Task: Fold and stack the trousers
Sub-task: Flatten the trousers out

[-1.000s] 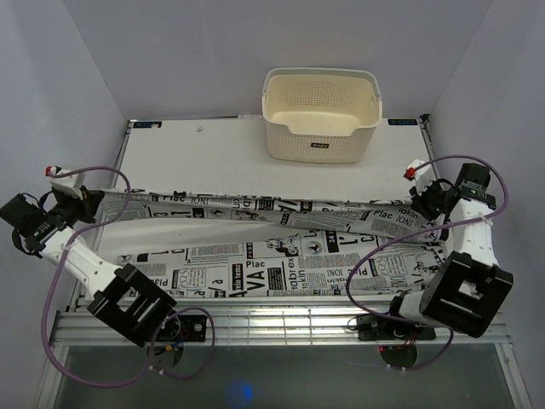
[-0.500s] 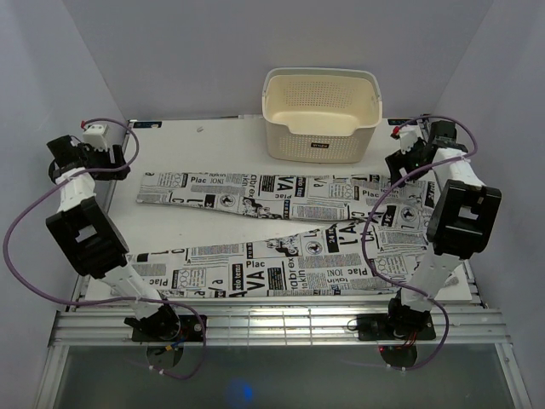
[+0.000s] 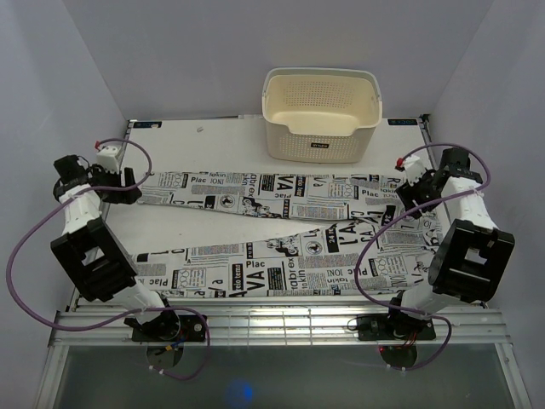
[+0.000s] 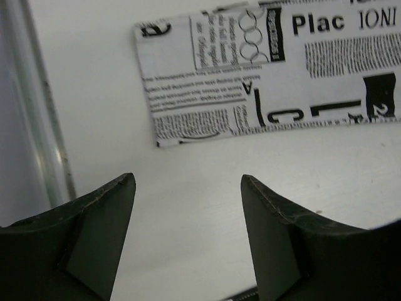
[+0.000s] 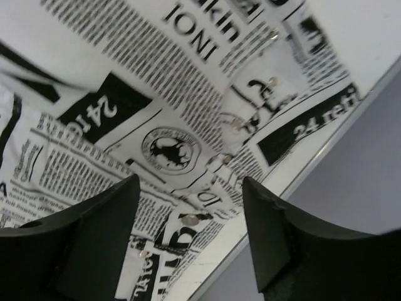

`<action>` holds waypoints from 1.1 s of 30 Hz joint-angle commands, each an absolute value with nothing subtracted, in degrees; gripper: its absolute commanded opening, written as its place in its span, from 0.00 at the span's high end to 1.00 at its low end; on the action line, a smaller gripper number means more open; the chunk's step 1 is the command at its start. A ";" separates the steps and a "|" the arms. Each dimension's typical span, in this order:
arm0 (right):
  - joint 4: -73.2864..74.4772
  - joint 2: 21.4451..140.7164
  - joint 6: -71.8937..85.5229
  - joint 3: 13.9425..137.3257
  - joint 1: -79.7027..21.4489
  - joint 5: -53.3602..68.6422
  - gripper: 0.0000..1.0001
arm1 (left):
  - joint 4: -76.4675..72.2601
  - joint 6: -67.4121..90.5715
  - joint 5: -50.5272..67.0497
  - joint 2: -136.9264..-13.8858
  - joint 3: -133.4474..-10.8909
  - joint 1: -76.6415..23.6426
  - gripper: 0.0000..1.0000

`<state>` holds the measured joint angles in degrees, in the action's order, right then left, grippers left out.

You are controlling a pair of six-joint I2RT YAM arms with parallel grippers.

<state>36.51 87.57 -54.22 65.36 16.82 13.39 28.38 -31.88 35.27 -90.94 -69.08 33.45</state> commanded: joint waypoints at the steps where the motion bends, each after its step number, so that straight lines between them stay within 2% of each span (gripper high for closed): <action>1: 45.15 85.44 -59.67 63.37 18.45 13.18 0.31 | 42.32 -39.54 38.41 -89.74 -66.28 33.22 0.22; 4: 48.68 83.32 -62.66 61.53 19.95 11.70 0.35 | 52.24 -47.44 36.05 -86.85 -63.12 33.40 0.23; 10: 54.58 80.95 -64.78 57.31 22.58 10.02 0.36 | 61.25 -56.23 28.84 -80.60 -56.35 36.03 0.25; 16: 52.48 81.12 -63.64 52.65 23.38 8.44 0.41 | 55.40 -57.13 22.41 -78.66 -48.61 36.65 0.28; 21: 52.91 84.20 -61.26 55.00 24.52 10.37 0.45 | 48.70 -52.74 21.97 -91.36 -50.52 36.39 0.43; 26: 54.23 84.20 -59.24 59.58 25.66 11.34 0.50 | 46.50 -46.95 25.31 -102.29 -58.00 35.25 0.50; 31: 57.56 85.95 -58.01 67.21 29.00 13.44 0.53 | 36.24 -35.63 25.84 -103.62 -61.95 33.40 0.48; 32: 58.53 87.00 -58.01 68.19 30.22 13.80 0.53 | 35.52 -34.03 26.19 -103.88 -63.01 33.22 0.41; 33: 59.93 87.36 -57.92 68.81 30.76 13.97 0.53 | 35.07 -32.80 26.97 -103.89 -64.24 33.22 0.38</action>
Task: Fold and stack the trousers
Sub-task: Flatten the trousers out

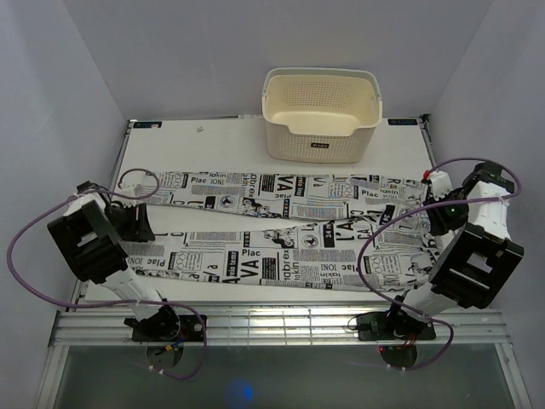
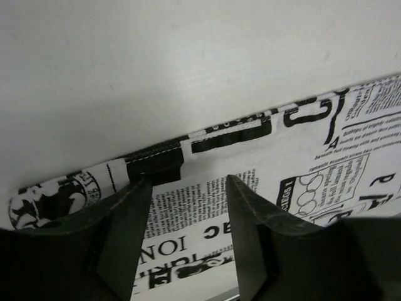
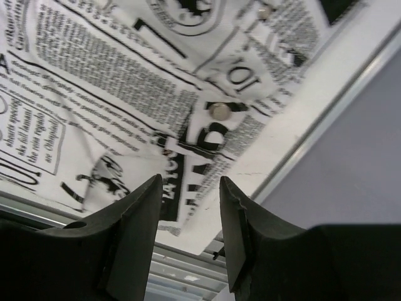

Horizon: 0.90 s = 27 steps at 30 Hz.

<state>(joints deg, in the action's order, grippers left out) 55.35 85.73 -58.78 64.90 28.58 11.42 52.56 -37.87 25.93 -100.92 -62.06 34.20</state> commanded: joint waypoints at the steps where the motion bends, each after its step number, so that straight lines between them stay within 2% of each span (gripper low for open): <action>1: 60.38 87.71 -58.27 69.17 31.37 13.97 0.52 | 35.16 -30.96 28.20 -103.80 -65.47 33.22 0.35; 3: 60.73 87.98 -58.71 69.00 32.95 13.54 0.51 | 36.29 -30.32 30.48 -101.88 -68.55 33.22 0.27; 9: 58.01 88.68 -58.45 66.89 36.39 13.97 0.48 | 42.53 -34.71 31.47 -90.73 -67.07 33.31 0.20; 13: 58.18 90.79 -54.85 67.24 36.21 19.84 0.51 | 43.77 -37.70 30.24 -85.27 -61.62 33.31 0.20; 19: 52.66 94.39 -47.91 65.84 35.51 21.36 0.55 | 42.19 -37.62 29.09 -83.32 -54.33 33.31 0.20; 27: 44.03 96.68 -45.17 60.12 35.42 19.16 0.53 | 42.10 -35.60 28.74 -83.41 -53.97 33.22 0.18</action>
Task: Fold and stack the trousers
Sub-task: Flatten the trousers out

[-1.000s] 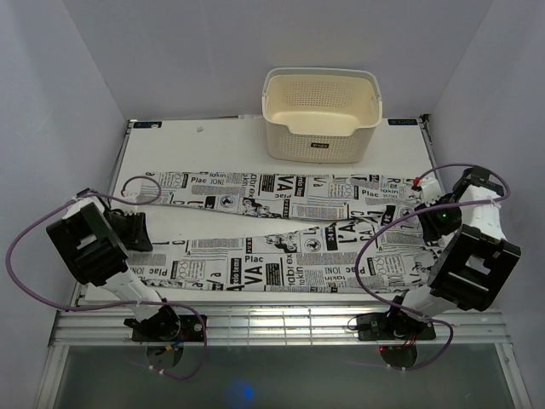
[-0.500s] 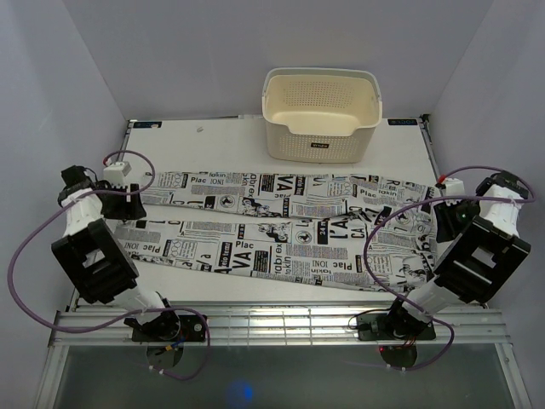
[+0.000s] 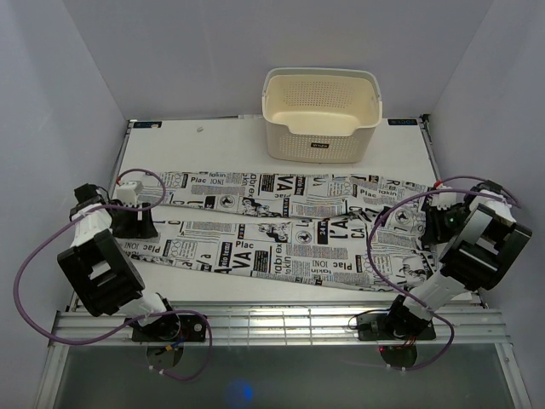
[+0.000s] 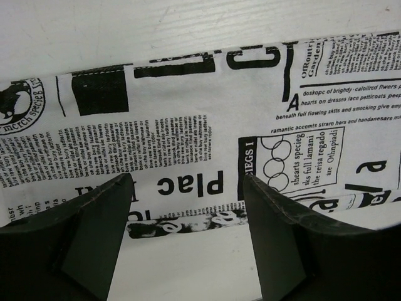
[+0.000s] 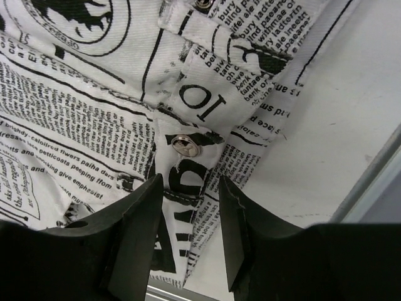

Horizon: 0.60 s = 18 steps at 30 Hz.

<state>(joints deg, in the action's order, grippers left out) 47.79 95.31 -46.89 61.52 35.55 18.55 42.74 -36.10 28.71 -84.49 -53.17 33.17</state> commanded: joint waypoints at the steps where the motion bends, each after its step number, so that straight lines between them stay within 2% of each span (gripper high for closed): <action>1: 43.95 97.03 -45.35 59.77 35.42 19.51 0.53 | 42.10 -35.60 28.39 -83.41 -53.88 33.31 0.18; 6: 43.16 99.05 -45.44 58.36 35.42 20.04 0.55 | 41.84 -35.68 27.33 -83.06 -52.56 33.22 0.18; 9: 43.50 99.58 -45.26 58.80 35.42 20.21 0.65 | 41.31 -35.86 26.72 -82.53 -51.51 33.22 0.18; 10: 44.03 99.32 -45.18 59.15 35.42 20.13 0.76 | 41.31 -35.86 26.54 -82.27 -51.33 33.22 0.18; 12: 44.82 98.62 -45.18 59.94 35.51 19.69 0.92 | 40.61 -36.03 25.67 -82.27 -50.37 33.22 0.18; 18: 48.51 92.73 -47.63 61.52 36.38 17.85 0.92 | 37.89 -37.18 20.75 -82.88 -46.68 33.31 0.21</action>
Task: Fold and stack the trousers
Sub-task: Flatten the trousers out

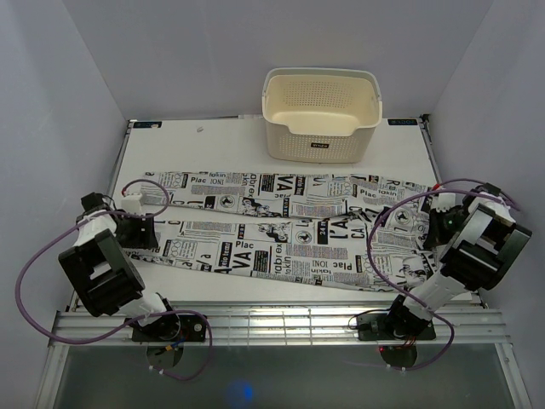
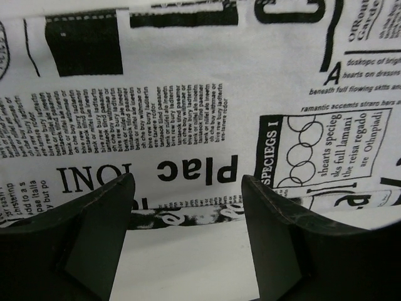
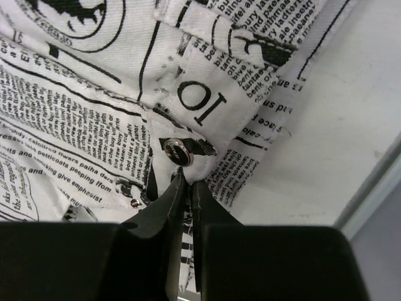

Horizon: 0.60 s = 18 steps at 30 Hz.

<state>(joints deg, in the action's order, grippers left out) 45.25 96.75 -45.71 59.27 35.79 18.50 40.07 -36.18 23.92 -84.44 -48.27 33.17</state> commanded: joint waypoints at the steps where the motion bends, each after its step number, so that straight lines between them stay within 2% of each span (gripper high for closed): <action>1: 48.95 91.68 -48.51 61.96 36.73 16.80 0.92 | 37.45 -37.70 19.52 -82.88 -45.54 33.40 0.21; 10: 43.87 93.07 -52.64 59.51 38.32 8.09 0.92 | 35.86 -39.11 17.49 -83.41 -42.89 34.01 0.26; 14: 40.61 95.27 -52.82 58.44 38.32 6.16 0.92 | 39.88 -40.16 23.78 -81.83 -46.82 34.10 0.26; 15: 40.52 96.06 -52.56 58.97 38.32 6.15 0.87 | 40.51 -39.99 25.56 -80.35 -48.15 34.10 0.23; 17: 42.71 96.15 -52.30 60.63 38.32 7.37 0.70 | 42.00 -38.07 29.07 -79.46 -51.31 34.10 0.19; 18: 43.85 95.46 -51.86 62.56 38.23 9.47 0.54 | 42.10 -36.93 31.88 -79.45 -55.07 34.01 0.17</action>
<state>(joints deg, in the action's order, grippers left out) 44.84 96.07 -50.57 58.52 37.52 10.02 41.08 -38.35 24.03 -83.42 -47.83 33.65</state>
